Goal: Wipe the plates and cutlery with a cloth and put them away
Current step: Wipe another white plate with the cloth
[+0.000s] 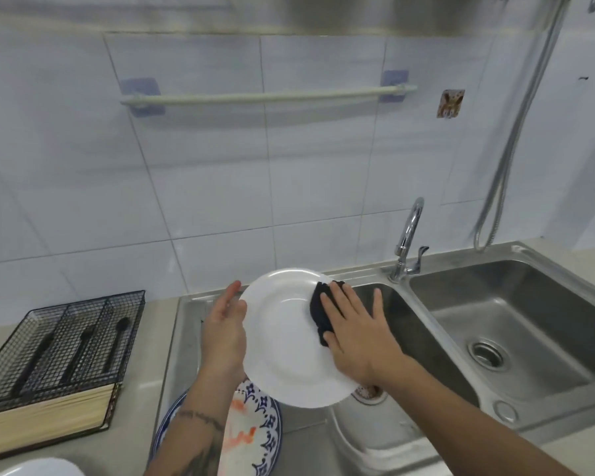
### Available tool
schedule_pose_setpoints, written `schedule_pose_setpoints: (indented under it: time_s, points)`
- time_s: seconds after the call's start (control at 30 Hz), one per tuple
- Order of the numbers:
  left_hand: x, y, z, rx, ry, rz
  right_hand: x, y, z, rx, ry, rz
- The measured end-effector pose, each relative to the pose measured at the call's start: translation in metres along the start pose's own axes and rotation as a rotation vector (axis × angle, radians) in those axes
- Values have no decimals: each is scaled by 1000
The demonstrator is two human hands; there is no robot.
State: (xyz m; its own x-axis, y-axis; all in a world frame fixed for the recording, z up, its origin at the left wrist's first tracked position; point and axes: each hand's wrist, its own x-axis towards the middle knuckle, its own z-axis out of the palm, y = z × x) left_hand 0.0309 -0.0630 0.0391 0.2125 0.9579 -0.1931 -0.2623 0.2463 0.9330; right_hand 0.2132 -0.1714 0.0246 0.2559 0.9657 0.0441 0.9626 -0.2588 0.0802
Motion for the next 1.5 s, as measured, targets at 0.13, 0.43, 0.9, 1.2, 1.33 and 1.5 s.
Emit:
schedule_pose_setpoints:
  time_s: [0.13,0.43,0.9,1.2,1.33,1.5]
  points:
    - [9,9,-11,-21,28,13,-24,-4,4,117,-22,66]
    - [8,0,8,-13,-54,-39,-41,-56,-5,294,-87,-169]
    - [-2,8,20,-54,-129,-91,4,-30,-11,221,45,-51]
    - [0,6,17,-7,-151,44,-27,-36,-23,375,47,-49]
    - [-3,5,13,37,-156,104,-30,-28,-17,369,89,33]
    - [-7,7,29,152,-319,182,-6,-33,-16,435,170,189]
